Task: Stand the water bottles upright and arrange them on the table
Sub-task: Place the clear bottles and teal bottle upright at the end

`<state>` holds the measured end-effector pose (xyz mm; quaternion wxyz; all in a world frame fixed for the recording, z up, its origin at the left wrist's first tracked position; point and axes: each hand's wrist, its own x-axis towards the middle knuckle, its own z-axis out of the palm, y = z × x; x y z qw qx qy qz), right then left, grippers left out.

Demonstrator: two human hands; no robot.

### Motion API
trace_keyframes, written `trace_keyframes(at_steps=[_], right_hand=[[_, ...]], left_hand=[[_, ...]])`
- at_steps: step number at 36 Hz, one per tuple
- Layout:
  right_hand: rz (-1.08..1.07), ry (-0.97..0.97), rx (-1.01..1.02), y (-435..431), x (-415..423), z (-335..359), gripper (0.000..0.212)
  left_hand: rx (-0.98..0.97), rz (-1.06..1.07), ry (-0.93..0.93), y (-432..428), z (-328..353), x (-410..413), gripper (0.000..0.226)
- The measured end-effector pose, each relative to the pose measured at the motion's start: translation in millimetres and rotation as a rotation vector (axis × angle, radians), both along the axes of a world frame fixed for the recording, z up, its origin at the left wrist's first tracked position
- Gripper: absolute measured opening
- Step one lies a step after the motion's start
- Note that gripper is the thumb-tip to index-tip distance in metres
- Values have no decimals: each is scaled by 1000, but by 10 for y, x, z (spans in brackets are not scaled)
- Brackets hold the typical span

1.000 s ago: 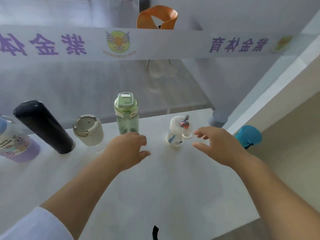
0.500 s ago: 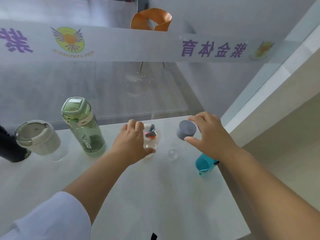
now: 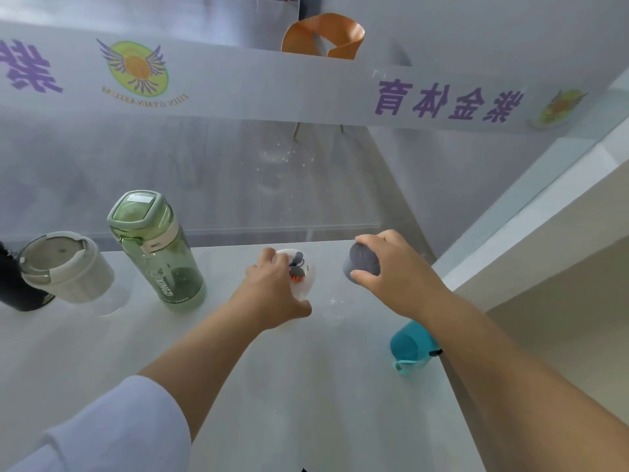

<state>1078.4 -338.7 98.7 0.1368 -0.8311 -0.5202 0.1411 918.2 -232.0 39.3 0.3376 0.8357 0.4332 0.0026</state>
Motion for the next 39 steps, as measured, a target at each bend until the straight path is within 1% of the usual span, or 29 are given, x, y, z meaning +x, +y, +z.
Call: trace_keyframes(at_steps=[4,8,19,27,39], right_hand=[[-2,30,29,116,37,21,51],[11,64,30,235,54,16,52],[50,85,57,441,77,-11,54],[103,75,66,515,53,-53,55],[111,38,-16,635,112,-55,55]], left_hand=[[27,23,26,64,-10,-2,80],[28,58,39,138,-1,-30,78],[0,135,-2,193,-9,-39,72],[19,154,15,317,-1,-62,73],[41,160,51,408,48,-101,75]])
